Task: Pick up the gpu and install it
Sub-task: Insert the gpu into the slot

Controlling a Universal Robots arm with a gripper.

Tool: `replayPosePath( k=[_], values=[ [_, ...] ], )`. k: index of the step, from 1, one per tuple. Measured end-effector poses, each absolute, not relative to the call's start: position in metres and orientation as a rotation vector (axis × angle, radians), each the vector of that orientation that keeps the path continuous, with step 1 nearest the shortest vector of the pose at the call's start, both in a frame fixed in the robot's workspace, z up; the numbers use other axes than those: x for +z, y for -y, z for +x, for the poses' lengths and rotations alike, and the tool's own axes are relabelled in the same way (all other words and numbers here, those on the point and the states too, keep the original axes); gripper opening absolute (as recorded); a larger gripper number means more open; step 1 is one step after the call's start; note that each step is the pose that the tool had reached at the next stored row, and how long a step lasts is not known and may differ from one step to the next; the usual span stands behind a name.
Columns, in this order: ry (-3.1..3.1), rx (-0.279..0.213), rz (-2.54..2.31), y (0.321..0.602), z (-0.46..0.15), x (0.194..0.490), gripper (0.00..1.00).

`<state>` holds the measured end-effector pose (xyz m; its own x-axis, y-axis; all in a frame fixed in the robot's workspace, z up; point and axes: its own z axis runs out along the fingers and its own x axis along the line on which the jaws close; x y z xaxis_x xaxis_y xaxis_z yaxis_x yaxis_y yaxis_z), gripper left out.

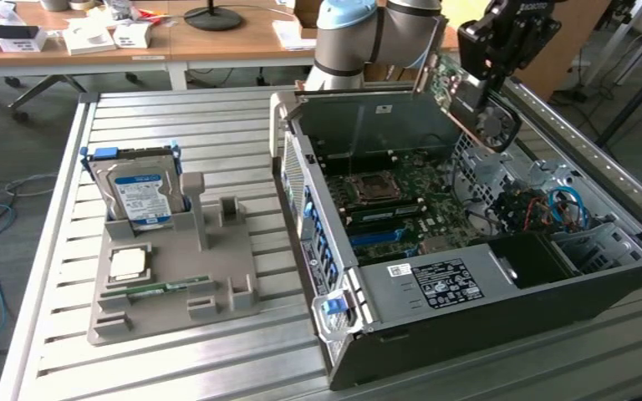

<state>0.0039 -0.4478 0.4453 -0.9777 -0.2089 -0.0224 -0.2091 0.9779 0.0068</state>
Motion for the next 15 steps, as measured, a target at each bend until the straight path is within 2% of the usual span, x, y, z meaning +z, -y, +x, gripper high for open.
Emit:
replayPosePath(
  k=[15],
  values=[
    [-3.035, -0.008, -0.736, 0.4478, 0.0039, 0.4447, 0.26]
  ],
)
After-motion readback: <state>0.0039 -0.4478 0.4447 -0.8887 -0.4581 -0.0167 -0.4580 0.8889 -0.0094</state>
